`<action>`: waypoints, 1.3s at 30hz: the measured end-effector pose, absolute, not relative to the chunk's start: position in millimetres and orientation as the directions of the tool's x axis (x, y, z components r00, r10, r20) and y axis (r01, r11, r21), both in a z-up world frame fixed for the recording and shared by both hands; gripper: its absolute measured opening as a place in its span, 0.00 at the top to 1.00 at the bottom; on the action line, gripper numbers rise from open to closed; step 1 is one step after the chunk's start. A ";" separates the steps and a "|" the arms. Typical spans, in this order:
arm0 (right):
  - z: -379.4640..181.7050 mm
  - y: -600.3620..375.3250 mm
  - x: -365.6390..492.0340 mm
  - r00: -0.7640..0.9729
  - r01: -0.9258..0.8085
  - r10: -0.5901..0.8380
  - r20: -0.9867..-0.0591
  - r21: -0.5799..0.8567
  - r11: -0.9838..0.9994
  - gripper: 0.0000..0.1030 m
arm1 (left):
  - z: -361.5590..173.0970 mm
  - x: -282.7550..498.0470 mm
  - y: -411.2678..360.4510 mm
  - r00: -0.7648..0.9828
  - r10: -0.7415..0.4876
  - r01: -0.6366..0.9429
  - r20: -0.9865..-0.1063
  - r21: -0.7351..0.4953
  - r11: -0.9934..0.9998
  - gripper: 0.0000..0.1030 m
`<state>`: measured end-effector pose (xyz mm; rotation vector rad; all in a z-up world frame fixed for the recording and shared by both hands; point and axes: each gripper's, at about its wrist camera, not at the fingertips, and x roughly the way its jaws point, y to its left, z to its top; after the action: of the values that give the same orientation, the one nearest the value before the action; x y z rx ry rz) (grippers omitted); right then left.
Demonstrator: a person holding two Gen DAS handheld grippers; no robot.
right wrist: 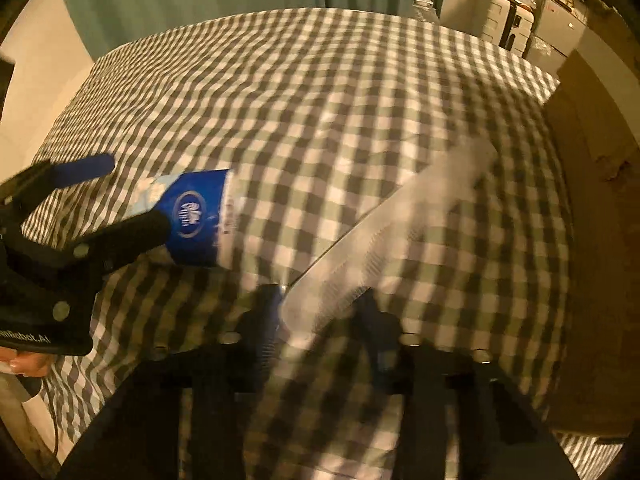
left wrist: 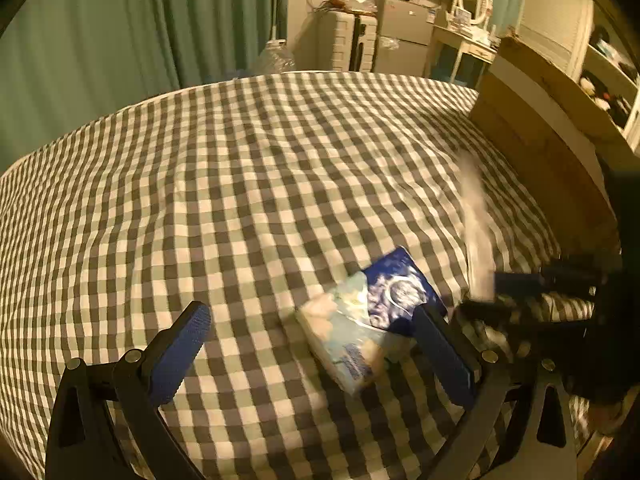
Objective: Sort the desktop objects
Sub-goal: 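Grasp the blue Vinda tissue pack with the left tool while the right tool grasps the white comb, then lift and carry the tissue pack and comb over the cardboard box with both tools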
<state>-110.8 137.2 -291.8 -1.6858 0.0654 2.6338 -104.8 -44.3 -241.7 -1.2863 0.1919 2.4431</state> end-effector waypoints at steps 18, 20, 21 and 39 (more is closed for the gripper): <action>-237.8 221.1 -110.7 -0.494 -0.191 0.089 -0.865 0.009 -0.982 0.80 | -257.2 -113.7 -14.7 -0.495 0.238 -0.449 -0.836 0.012 -0.893 0.18; -232.0 225.0 -113.3 -0.501 -0.194 0.090 -0.861 0.010 -0.981 0.80 | -255.7 -114.1 -20.9 -0.481 0.253 -0.436 -0.839 -0.021 -0.900 0.19; -231.1 220.9 -117.5 -0.504 -0.193 0.089 -0.859 0.011 -0.981 0.91 | -254.1 -114.2 -23.2 -0.479 0.257 -0.429 -0.839 -0.032 -0.903 0.20; -162.1 176.6 -110.8 -0.604 -0.113 0.018 -0.796 0.064 -0.992 0.96 | -162.2 -100.4 -19.9 -0.575 0.292 -0.400 -0.764 -0.049 -0.915 0.20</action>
<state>-110.8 176.6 -162.1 -1.3608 0.1650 2.7451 -100.4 -19.9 -162.2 -1.1700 0.1807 2.4804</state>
